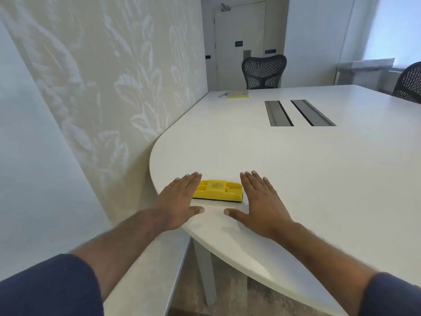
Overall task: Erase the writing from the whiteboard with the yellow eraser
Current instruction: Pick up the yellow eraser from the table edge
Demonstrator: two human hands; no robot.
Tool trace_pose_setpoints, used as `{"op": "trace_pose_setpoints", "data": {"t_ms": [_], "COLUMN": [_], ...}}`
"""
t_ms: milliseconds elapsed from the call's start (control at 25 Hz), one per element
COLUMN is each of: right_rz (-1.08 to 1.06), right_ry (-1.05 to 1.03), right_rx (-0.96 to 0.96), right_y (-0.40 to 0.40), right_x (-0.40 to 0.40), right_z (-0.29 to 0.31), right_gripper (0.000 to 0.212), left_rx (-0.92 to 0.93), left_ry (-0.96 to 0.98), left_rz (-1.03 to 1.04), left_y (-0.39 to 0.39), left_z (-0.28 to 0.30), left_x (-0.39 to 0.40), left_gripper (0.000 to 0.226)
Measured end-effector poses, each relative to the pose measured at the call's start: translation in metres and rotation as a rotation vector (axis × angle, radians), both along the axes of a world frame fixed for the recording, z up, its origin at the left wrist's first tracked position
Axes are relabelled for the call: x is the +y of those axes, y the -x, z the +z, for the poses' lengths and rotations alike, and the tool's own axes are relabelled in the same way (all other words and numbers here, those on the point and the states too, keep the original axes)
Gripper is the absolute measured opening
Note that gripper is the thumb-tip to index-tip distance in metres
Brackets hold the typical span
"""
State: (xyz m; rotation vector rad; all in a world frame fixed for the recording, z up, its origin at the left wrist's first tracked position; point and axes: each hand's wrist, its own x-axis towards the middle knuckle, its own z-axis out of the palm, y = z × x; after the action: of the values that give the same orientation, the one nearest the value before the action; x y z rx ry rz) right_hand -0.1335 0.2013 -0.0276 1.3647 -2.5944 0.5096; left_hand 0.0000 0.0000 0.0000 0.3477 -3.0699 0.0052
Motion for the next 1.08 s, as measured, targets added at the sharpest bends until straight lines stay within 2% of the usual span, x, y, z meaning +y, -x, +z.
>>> {"op": "trace_pose_setpoints", "data": {"t_ms": [240, 480, 720, 1080], "right_rz": [0.104, 0.101, 0.188, 0.290], "right_ry": [0.035, 0.017, 0.007, 0.166], "right_rx": [-0.123, -0.114, -0.019, 0.130], "right_y": [0.021, 0.032, 0.031, 0.004], "right_x": [-0.040, -0.058, -0.055, -0.069], "right_z": [-0.009, -0.016, -0.008, 0.030], "right_gripper": [0.084, 0.062, 0.067, 0.063], "left_rx": [-0.062, 0.009, 0.095, 0.300], "left_ry": [-0.078, -0.088, -0.034, 0.063], "left_rz": [0.007, -0.001, 0.030, 0.094], "left_y": [0.029, 0.050, 0.043, 0.000], "left_z": [-0.015, -0.023, -0.021, 0.019], "left_x": [-0.015, -0.017, -0.020, -0.017], "left_gripper": [0.097, 0.075, 0.066, 0.060]}}
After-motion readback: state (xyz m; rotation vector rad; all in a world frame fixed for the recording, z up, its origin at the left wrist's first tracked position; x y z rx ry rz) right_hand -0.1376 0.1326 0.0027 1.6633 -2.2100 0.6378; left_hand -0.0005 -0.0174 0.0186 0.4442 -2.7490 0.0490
